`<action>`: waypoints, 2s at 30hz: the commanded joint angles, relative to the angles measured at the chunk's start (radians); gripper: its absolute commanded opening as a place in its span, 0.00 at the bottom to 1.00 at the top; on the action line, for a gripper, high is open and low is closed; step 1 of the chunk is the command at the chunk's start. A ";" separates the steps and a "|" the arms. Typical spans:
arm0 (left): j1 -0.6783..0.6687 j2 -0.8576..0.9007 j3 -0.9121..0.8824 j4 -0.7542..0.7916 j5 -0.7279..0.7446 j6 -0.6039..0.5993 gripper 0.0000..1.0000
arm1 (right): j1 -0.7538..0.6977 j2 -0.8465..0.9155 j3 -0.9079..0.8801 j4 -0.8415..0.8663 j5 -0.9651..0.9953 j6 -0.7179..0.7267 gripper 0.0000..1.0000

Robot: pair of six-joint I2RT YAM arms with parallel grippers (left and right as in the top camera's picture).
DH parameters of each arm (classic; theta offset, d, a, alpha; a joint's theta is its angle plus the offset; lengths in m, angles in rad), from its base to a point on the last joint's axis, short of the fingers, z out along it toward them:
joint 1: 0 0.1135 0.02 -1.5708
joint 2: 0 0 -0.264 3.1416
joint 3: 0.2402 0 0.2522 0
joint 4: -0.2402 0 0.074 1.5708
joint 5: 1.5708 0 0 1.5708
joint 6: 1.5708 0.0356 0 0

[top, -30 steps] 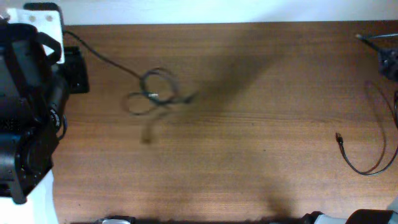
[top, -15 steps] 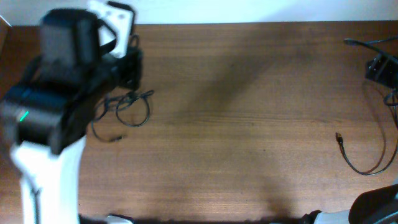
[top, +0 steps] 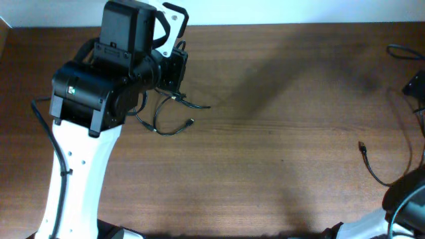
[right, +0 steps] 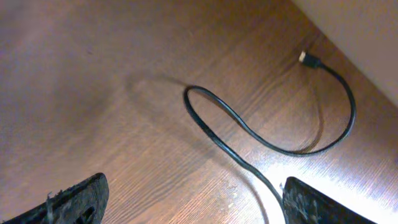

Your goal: Untangle cables

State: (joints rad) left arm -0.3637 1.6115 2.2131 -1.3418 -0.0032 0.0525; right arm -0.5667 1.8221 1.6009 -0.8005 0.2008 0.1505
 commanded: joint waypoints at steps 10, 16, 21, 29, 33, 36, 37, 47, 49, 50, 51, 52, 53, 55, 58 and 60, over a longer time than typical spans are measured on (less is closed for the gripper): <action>-0.003 -0.017 0.013 -0.024 -0.046 0.020 0.00 | -0.137 0.164 -0.024 0.029 0.013 0.046 0.89; -0.003 -0.017 0.013 -0.021 -0.045 0.020 0.00 | -0.141 0.165 -0.061 0.072 -0.040 0.045 0.47; -0.003 -0.017 0.013 -0.021 -0.046 0.020 0.00 | -0.128 0.165 -0.064 0.080 -0.066 0.045 0.41; -0.003 -0.017 0.013 -0.021 -0.045 0.021 0.00 | -0.127 0.165 -0.165 0.190 -0.206 -0.015 0.40; -0.003 -0.017 0.013 -0.021 -0.045 0.024 0.00 | -0.127 0.165 -0.171 0.209 -0.367 -0.328 0.46; -0.003 -0.017 0.013 -0.021 -0.045 0.024 0.00 | -0.127 0.165 -0.177 0.211 -0.348 -0.353 0.11; -0.003 -0.017 0.013 -0.021 -0.045 0.024 0.00 | -0.127 0.165 -0.177 0.212 -0.348 -0.353 0.09; -0.011 -0.017 0.013 -0.027 -0.045 0.024 0.00 | -0.079 0.165 -0.021 0.248 -0.388 -0.266 0.04; -0.041 -0.017 0.013 -0.017 -0.045 0.024 0.00 | -0.031 0.165 0.140 0.192 -0.380 -0.266 0.04; -0.049 -0.017 0.013 -0.015 -0.046 0.024 0.00 | -0.005 0.165 0.229 0.162 -0.370 -0.249 0.04; -0.056 -0.017 0.013 -0.014 -0.046 0.024 0.00 | 0.023 0.165 0.333 0.124 -0.338 -0.220 0.04; -0.060 -0.017 0.013 -0.014 -0.046 0.024 0.00 | 0.056 0.165 0.447 0.087 -0.326 -0.220 0.04; -0.060 -0.017 0.013 -0.014 -0.046 0.024 0.00 | 0.082 0.165 0.523 0.066 -0.300 -0.220 0.04; -0.060 -0.013 0.013 -0.014 -0.046 0.024 0.00 | 0.147 0.165 0.641 0.063 -0.240 -0.220 0.04; -0.060 -0.005 0.013 -0.026 -0.045 0.023 0.00 | 0.209 0.209 0.655 0.100 -0.206 -0.216 0.04; -0.060 -0.005 0.013 -0.043 -0.045 0.023 0.00 | 0.221 0.318 0.655 0.049 -0.197 -0.182 0.04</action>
State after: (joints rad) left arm -0.4198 1.6119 2.2131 -1.3720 -0.0414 0.0605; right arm -0.3576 2.0106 2.2547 -0.7113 -0.0402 -0.0731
